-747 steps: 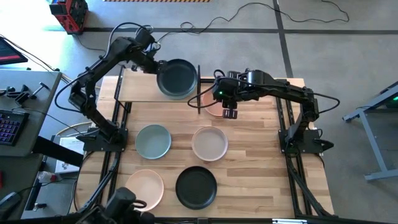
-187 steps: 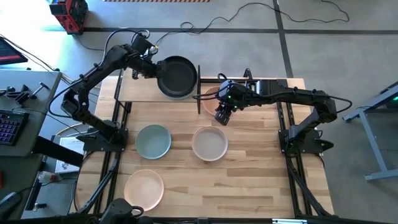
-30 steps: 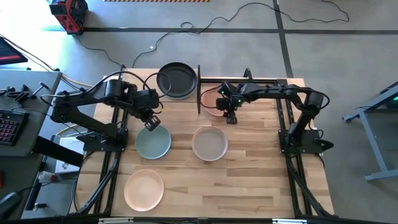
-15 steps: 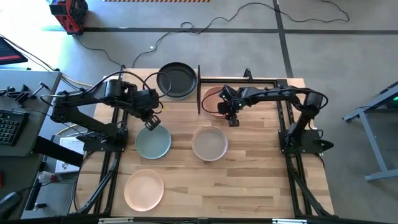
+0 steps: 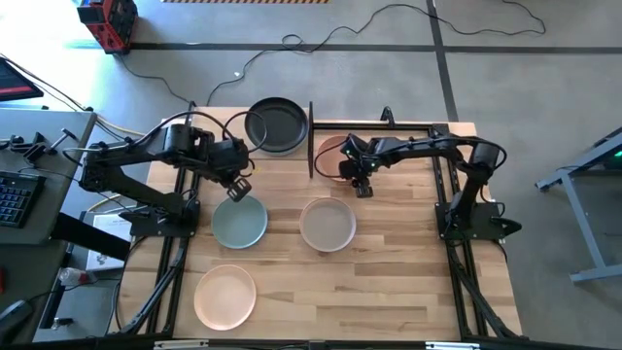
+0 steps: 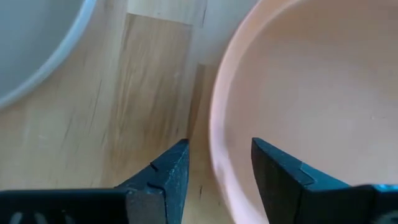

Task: Place and stack plates onto a shelf
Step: Put the orange plate on the shelf

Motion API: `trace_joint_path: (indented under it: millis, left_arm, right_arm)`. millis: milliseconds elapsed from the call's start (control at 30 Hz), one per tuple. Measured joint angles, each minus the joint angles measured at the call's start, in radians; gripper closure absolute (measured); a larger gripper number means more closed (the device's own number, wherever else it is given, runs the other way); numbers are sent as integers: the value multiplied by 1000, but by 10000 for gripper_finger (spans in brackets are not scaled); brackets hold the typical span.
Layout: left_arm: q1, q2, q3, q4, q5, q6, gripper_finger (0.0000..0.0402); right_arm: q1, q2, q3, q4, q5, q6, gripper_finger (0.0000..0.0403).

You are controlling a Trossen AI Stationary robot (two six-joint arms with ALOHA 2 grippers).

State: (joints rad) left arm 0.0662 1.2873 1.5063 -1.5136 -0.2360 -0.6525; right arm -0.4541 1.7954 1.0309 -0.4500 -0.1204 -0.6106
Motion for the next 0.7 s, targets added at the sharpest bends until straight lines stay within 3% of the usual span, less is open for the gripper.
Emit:
trace_joint_path:
  millis: [367,567,700]
  left_arm:
    - [0,0,0,0,-10,1,399]
    - [0,0,0,-2,-14,2,399]
    - [0,0,0,-8,-14,2,399]
  right_arm:
    - [3,31,5,-21,-1,42,316]
    - [4,14,2,-44,9,65,390]
    - [5,3,2,-65,15,143,391]
